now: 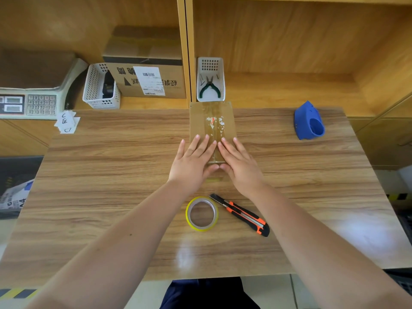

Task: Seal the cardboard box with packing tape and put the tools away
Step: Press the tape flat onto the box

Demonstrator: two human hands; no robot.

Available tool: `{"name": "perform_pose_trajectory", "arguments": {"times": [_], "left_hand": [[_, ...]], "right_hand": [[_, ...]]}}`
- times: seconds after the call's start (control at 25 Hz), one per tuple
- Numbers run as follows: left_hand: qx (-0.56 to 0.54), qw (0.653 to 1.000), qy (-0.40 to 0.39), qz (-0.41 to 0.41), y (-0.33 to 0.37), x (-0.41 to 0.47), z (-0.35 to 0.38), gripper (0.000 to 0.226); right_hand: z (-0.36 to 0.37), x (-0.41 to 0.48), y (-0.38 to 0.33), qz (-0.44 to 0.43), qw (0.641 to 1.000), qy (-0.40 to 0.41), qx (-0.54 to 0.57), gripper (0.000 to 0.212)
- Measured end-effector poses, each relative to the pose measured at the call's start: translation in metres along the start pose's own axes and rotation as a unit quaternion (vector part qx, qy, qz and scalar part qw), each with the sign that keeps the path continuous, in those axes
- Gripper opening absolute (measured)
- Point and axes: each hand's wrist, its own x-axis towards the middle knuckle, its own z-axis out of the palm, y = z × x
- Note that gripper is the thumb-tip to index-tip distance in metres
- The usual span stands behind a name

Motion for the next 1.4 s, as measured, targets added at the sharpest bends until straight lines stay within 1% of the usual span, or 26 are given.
{"name": "perform_pose_trajectory", "arguments": {"times": [0.08, 0.16, 0.28, 0.44, 0.52, 0.64, 0.72, 0.84, 0.92, 1.0, 1.12, 1.24, 1.32, 1.4], "left_hand": [[0.005, 1.000, -0.001, -0.004, 0.000, 0.004, -0.001, 0.068], [0.024, 1.000, 0.015, -0.003, 0.001, 0.005, 0.000, 0.070], [0.054, 0.998, 0.034, 0.007, 0.002, 0.006, 0.002, 0.070], [0.060, 0.998, 0.025, 0.018, -0.002, 0.007, 0.000, 0.073], [0.061, 0.998, 0.023, 0.020, -0.003, 0.007, -0.003, 0.075], [0.051, 0.998, 0.034, 0.011, -0.002, 0.007, -0.003, 0.083], [0.041, 0.998, 0.045, 0.000, 0.001, 0.006, 0.000, 0.084], [0.034, 0.997, 0.068, -0.009, 0.004, 0.007, 0.005, 0.078], [0.051, 0.996, 0.077, -0.001, 0.004, 0.007, 0.006, 0.074], [0.079, 0.994, 0.079, 0.012, 0.002, 0.006, 0.006, 0.073], [0.095, 0.993, 0.071, 0.014, 0.000, 0.005, 0.004, 0.075], [0.090, 0.995, 0.038, -0.005, 0.004, 0.004, 0.003, 0.077], [0.050, 0.998, 0.026, -0.031, 0.012, 0.005, 0.001, 0.081], [-0.020, 0.998, 0.026, -0.063, 0.021, 0.002, -0.005, 0.088]], "right_hand": [[0.005, 0.003, 0.002, 0.003, 1.000, 0.027, 0.002, 0.056], [0.011, 0.003, 0.003, 0.006, 0.999, 0.053, 0.000, 0.056], [0.015, 0.002, 0.004, -0.010, 0.996, 0.076, -0.035, 0.060], [0.008, 0.002, 0.009, -0.034, 0.993, 0.051, -0.105, 0.067], [0.004, 0.002, 0.009, -0.035, 0.991, 0.035, -0.121, 0.072], [0.004, 0.003, 0.001, -0.024, 0.989, 0.046, -0.136, 0.076], [0.006, 0.004, -0.002, -0.018, 0.988, 0.059, -0.145, 0.075], [0.009, 0.004, -0.004, -0.007, 0.986, 0.087, -0.144, 0.067], [0.010, 0.005, -0.004, -0.011, 0.984, 0.102, -0.146, 0.063], [0.009, 0.005, 0.000, -0.029, 0.982, 0.107, -0.155, 0.064], [0.001, 0.007, 0.009, -0.063, 0.980, 0.088, -0.166, 0.069], [-0.004, 0.006, 0.009, -0.059, 0.983, 0.059, -0.166, 0.073], [-0.007, 0.003, 0.007, -0.043, 0.990, 0.018, -0.131, 0.082], [-0.013, -0.003, 0.007, -0.044, 0.993, -0.041, -0.099, 0.097]]}}
